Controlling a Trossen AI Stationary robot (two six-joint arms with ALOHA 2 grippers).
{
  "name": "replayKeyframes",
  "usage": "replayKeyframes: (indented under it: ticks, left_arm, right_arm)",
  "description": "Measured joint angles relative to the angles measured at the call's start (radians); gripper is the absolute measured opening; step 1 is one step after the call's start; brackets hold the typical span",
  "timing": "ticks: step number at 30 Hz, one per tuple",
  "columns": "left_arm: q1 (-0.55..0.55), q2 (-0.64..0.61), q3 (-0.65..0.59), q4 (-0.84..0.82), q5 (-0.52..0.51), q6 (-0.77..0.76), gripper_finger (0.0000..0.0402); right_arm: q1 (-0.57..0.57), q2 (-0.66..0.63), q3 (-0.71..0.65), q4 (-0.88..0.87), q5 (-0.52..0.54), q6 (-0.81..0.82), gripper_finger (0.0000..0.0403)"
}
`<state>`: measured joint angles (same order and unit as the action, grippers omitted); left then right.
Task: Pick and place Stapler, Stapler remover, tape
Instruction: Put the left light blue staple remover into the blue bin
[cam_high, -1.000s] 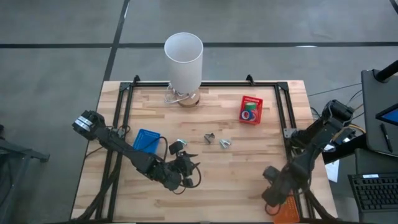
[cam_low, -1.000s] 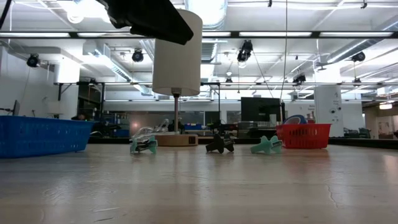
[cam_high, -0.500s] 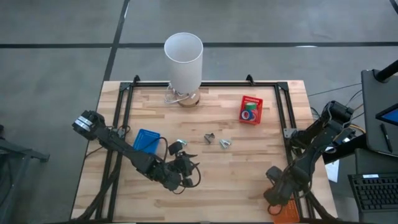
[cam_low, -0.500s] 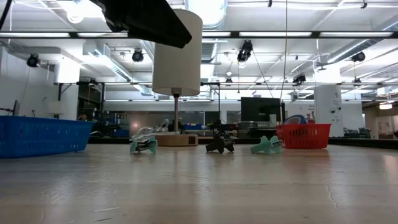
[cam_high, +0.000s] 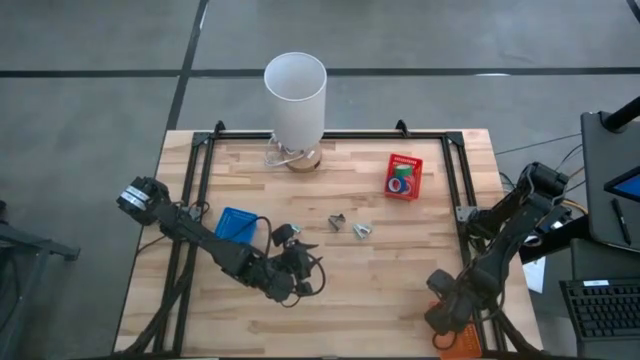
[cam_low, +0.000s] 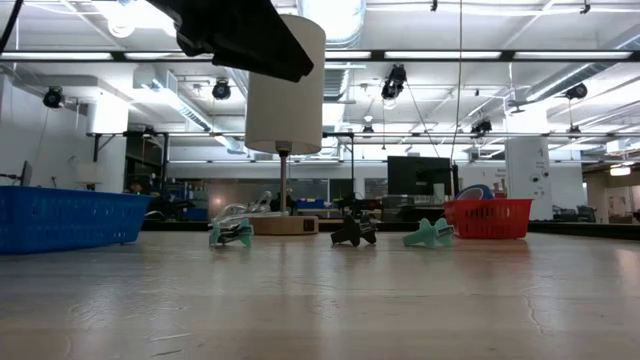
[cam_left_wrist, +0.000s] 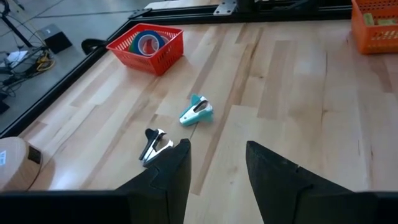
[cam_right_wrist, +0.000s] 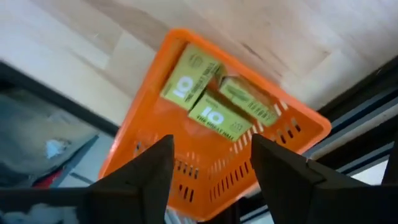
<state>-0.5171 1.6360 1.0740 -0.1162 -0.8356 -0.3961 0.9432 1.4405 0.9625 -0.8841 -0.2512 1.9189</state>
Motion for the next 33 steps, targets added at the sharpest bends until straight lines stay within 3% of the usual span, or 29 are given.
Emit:
replayKeyframes:
  ticks: [5,9,13,18,23,25,27,31,33]
  left_arm:
    - [0.001,0.000,0.000,0.000,0.000,0.000,0.0156]
    - [0.003,0.000,0.000,-0.001,0.000,0.003,0.0156]
    - [0.015,0.000,0.000,-0.001,0.017,0.001,0.0156]
    - [0.042,0.000,0.000,-0.001,0.108,0.001,0.0156]
    - [0.062,0.000,0.000,0.000,0.121,0.001,0.0156]
    - [0.066,0.000,0.000,-0.001,0.121,0.001,0.0156]
    - [0.069,0.000,0.000,0.000,0.121,0.003,0.0156]
    - [0.070,0.000,0.000,-0.001,0.121,0.005,0.0156]
    - [0.070,0.000,0.000,0.000,0.121,0.006,0.0156]
  right_arm:
    - [-0.001,-0.012,0.025,-0.035,0.103,-0.074,0.0214]
    - [-0.005,-0.020,0.033,-0.045,0.316,-0.231,0.0197]
    - [-0.026,-0.022,0.028,-0.046,0.514,-0.371,0.0144]
    - [-0.065,-0.049,0.004,-0.012,0.760,-0.604,0.0029]
    - [-0.101,-0.122,-0.081,0.256,0.986,-0.976,0.0009]
    - [-0.129,-0.169,-0.143,0.445,1.000,-1.153,0.0008]
    - [-0.171,-0.220,-0.225,0.690,0.947,-1.341,0.0008]
    - [-0.306,-0.299,-0.414,1.204,0.642,-1.657,0.0007]
    - [-0.382,-0.336,-0.492,1.333,0.532,-1.786,0.0007]
